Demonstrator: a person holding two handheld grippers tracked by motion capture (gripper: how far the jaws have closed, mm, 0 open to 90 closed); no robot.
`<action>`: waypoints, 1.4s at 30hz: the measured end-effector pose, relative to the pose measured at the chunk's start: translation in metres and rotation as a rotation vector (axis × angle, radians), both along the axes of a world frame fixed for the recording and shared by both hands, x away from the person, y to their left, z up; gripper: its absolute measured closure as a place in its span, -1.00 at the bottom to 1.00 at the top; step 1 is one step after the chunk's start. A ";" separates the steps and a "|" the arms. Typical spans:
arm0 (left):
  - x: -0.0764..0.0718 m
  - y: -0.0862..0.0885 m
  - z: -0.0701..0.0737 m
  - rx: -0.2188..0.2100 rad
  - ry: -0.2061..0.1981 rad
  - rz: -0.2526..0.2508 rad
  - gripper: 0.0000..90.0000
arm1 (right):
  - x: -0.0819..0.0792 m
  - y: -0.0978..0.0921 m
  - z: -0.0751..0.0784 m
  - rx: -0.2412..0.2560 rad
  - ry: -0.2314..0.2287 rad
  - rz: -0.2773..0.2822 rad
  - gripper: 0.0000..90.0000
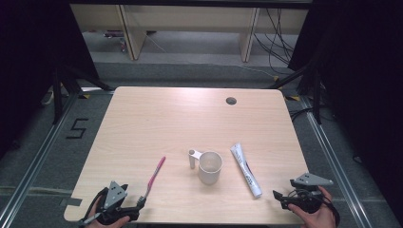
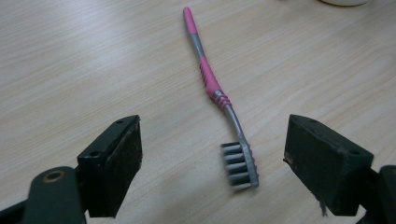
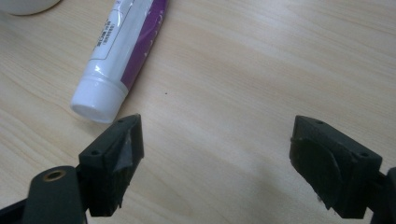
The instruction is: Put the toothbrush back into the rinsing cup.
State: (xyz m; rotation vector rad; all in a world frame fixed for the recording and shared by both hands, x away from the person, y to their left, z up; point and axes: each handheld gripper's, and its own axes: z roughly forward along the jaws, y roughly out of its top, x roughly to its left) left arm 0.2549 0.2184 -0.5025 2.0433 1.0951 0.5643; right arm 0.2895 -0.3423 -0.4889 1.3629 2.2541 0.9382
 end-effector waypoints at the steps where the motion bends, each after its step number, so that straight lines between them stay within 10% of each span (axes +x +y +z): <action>1: 0.000 0.000 0.000 0.000 0.000 0.000 -0.58 | 0.002 -0.002 0.000 -0.036 -0.038 0.019 -0.58; 25: -0.001 -0.003 0.002 -0.015 0.009 -0.027 -0.39 | 0.000 0.003 -0.001 0.008 0.029 0.009 -0.52; 38: -0.007 -0.015 0.004 -0.024 -0.048 -0.128 0.71 | 0.002 0.001 -0.001 -0.031 -0.008 0.047 -0.50; 42: -0.006 -0.022 0.002 0.041 -0.028 -0.183 0.95 | 0.002 0.001 0.000 -0.038 -0.009 0.045 -0.49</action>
